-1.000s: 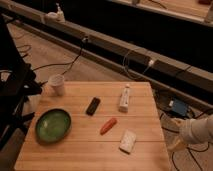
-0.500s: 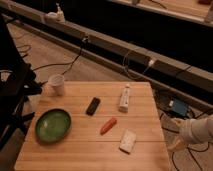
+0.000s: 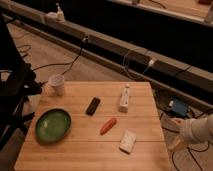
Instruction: Place the white sponge in the ceramic bowl
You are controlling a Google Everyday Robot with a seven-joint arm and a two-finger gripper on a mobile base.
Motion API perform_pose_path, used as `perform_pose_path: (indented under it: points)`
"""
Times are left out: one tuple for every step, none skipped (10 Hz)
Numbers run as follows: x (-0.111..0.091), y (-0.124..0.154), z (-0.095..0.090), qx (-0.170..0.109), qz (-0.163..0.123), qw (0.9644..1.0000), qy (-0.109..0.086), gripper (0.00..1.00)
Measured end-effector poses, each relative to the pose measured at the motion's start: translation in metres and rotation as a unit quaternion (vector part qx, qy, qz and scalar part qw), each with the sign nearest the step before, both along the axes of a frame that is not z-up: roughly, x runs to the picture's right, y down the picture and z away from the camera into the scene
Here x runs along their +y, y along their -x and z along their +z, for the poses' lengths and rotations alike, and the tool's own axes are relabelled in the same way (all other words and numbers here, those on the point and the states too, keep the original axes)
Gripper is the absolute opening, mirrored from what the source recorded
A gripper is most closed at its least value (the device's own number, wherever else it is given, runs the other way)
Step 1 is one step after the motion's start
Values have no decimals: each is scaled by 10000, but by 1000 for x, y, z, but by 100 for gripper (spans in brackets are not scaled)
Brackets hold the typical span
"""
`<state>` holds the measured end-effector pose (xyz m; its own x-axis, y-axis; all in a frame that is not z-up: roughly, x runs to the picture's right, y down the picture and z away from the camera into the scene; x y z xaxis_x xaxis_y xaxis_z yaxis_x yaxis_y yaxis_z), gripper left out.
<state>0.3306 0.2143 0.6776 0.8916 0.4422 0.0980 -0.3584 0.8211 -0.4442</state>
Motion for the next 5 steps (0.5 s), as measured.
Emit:
perform_pose_path:
  points:
    - [-2, 8, 5, -140, -238, 9996, 52, 80]
    - [-1, 26, 13, -413, -585, 9974, 120, 80]
    - [2, 39, 17, -622, -808, 9947, 133, 80]
    - [6, 56, 21, -879, -1083, 9901, 133, 80]
    - [10, 78, 25, -1206, -1349, 9834, 89, 80]
